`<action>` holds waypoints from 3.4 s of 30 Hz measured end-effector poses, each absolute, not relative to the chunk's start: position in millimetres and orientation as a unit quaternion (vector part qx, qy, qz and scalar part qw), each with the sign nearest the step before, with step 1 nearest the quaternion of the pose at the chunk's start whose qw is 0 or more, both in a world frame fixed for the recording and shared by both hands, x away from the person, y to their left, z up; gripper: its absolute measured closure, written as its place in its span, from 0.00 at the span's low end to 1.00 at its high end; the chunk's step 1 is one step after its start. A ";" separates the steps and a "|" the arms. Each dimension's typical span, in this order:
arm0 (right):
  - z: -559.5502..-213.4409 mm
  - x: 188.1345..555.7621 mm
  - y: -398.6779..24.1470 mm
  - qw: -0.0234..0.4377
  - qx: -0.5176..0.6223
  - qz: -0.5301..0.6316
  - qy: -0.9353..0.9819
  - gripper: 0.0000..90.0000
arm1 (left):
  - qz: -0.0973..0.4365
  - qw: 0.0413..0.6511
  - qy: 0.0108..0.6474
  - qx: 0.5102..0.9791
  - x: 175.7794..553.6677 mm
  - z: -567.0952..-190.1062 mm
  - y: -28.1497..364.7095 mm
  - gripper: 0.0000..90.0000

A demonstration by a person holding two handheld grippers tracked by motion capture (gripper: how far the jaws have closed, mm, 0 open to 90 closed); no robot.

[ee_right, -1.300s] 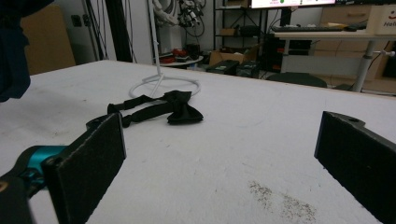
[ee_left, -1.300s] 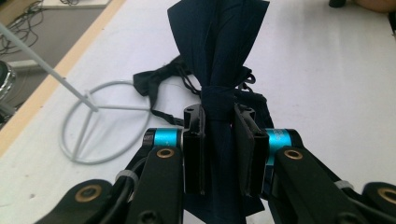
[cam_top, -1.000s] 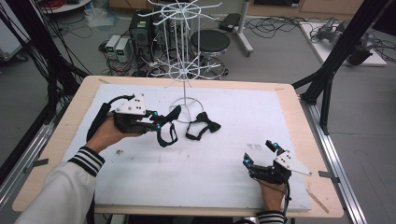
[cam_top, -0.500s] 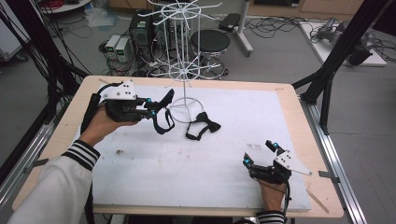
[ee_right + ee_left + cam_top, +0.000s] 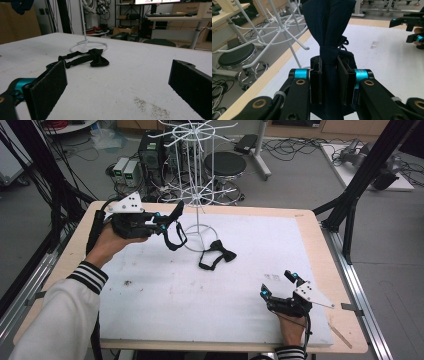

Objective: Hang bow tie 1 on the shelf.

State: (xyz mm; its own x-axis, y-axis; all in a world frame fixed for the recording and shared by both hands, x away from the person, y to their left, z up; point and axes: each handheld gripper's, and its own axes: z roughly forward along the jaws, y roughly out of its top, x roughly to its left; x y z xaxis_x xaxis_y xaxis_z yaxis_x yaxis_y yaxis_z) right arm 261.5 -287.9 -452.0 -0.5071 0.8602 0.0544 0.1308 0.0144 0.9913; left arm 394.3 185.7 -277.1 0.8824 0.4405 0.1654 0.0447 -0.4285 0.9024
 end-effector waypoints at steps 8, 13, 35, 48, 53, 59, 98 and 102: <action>-452.0 261.7 -288.2 0.313 0.386 0.586 0.640 0.01 | 0.196 0.516 0.157 0.819 402.9 -272.9 183.9 0.83; -452.1 261.9 -288.4 0.314 0.385 0.587 0.639 0.01 | 0.196 0.516 0.157 0.819 409.6 -269.9 180.6 0.83; -452.2 261.4 -288.7 0.311 0.387 0.589 0.638 0.01 | 0.224 0.505 0.179 0.814 434.3 -253.0 174.9 0.83; -452.3 261.0 -289.2 0.313 0.387 0.590 0.636 0.01 | 0.236 0.491 0.194 0.816 441.9 -251.5 162.7 0.83; -452.3 260.9 -289.2 0.312 0.388 0.590 0.636 0.01 | 0.240 0.491 0.197 0.814 442.1 -251.5 161.7 0.82; -452.2 261.0 -289.1 0.314 0.386 0.590 0.636 0.01 | 0.247 0.497 0.214 0.804 440.5 -249.9 158.7 0.43; -452.2 261.4 -289.0 0.316 0.389 0.588 0.635 0.01 | 0.220 0.593 0.203 0.748 378.1 -282.3 207.1 0.02; -452.2 260.5 -288.1 0.316 0.390 0.586 0.636 0.01 | 0.225 0.597 0.201 0.743 366.5 -294.0 220.3 0.02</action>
